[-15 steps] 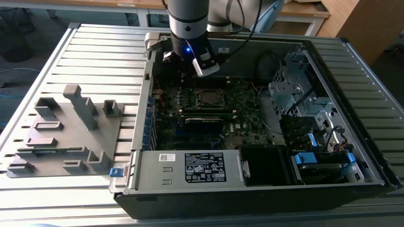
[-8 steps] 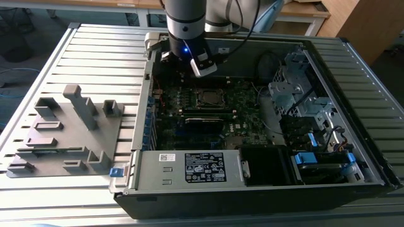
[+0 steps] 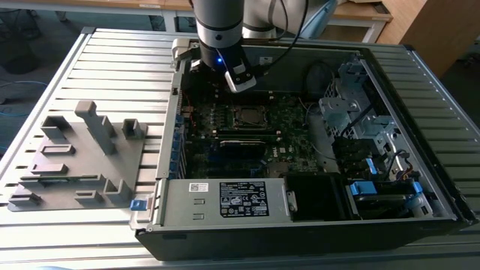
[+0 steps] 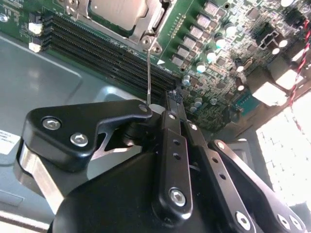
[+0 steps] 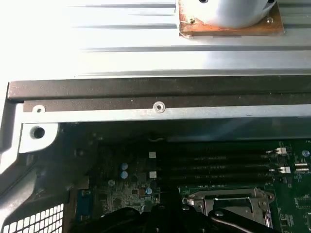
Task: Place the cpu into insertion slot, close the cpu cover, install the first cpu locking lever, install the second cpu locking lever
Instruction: 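Install the first cpu locking lever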
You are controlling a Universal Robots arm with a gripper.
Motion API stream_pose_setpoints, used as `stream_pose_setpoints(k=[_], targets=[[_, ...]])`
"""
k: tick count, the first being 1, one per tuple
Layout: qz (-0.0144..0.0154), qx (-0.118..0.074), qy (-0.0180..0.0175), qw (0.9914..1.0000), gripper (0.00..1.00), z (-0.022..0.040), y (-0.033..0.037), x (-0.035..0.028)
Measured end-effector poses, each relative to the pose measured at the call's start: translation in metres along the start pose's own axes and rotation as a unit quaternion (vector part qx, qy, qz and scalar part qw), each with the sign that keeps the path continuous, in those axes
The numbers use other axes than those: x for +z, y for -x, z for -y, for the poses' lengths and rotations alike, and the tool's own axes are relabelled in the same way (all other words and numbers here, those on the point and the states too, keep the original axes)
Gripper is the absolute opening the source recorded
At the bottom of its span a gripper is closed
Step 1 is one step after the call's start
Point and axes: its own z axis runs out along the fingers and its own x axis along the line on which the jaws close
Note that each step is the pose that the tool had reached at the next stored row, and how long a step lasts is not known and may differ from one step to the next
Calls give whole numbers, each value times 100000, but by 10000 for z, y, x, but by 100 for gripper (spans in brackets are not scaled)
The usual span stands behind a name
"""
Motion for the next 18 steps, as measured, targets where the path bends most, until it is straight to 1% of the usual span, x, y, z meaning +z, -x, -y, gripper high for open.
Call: stream_pose_setpoints(k=[3,5,14,18], targets=[[0,5,-14,100000,11,0,6,0],[9,34,-60,100000,11,-1,28,1],[78,184,-481,99999,11,-8,195,9],[99,236,-555,99998,11,-11,261,13]])
